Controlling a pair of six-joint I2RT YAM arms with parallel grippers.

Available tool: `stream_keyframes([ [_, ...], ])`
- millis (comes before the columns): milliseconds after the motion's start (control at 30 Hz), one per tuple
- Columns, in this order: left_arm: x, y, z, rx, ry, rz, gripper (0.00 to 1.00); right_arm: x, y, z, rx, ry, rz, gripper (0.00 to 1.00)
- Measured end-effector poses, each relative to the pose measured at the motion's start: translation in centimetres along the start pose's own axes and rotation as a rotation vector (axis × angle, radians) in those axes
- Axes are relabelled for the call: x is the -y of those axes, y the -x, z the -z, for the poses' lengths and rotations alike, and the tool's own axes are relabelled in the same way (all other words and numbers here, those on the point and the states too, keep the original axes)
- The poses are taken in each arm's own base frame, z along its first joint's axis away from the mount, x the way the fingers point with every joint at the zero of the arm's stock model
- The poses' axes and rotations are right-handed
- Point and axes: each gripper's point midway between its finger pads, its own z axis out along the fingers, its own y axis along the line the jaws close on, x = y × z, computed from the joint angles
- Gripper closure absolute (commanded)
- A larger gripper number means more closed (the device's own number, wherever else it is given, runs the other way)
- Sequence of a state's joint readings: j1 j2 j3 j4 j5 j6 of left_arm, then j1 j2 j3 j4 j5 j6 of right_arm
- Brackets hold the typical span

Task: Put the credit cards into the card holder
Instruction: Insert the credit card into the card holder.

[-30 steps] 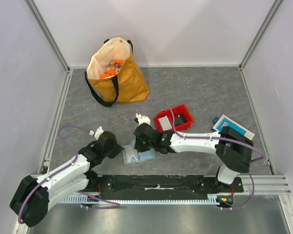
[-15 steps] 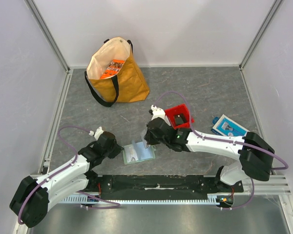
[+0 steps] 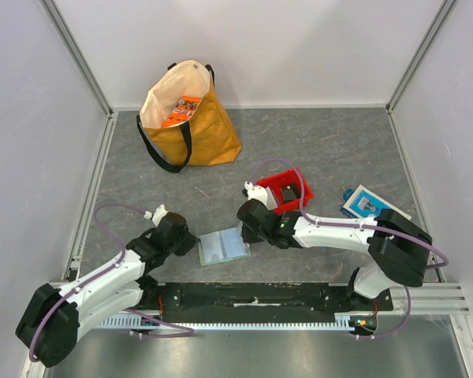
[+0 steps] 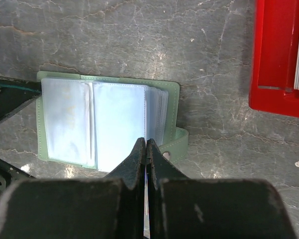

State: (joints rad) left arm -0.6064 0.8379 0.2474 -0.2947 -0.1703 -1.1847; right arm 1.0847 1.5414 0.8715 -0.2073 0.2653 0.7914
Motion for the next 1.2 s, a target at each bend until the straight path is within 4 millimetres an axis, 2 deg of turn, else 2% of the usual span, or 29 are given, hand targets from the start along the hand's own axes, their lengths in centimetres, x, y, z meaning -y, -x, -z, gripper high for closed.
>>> stream_keyframes([
  [167, 0.0, 0.0, -0.1, 0.0, -0.001, 0.0, 0.98, -0.3, -0.5, -0.7, -0.002, 0.011, -0.004, 1.0],
  [367, 0.1, 0.0, -0.1, 0.001, -0.002, 0.0, 0.98, -2.0, -1.1, -1.4, 0.005, 0.057, -0.004, 1.0],
  [567, 0.2, 0.0, -0.2, 0.002, -0.004, 0.001, 0.98, -4.8, -1.4, -2.2, -0.011, 0.122, 0.01, 1.0],
  [900, 0.2, 0.1, -0.2, 0.002, -0.006, 0.001, 0.98, -10.1, 0.4, -0.2, -0.016, 0.298, 0.068, 1.0],
  [1067, 0.2, 0.0, -0.2, 0.002, -0.006, 0.001, 0.98, -9.7, 0.9, 0.3, 0.006, 0.287, 0.067, 1.0],
  [1200, 0.2, 0.0, -0.1, 0.003, -0.01, 0.002, 0.98, -7.0, 2.7, 1.7, 0.069, 0.231, 0.032, 1.0],
])
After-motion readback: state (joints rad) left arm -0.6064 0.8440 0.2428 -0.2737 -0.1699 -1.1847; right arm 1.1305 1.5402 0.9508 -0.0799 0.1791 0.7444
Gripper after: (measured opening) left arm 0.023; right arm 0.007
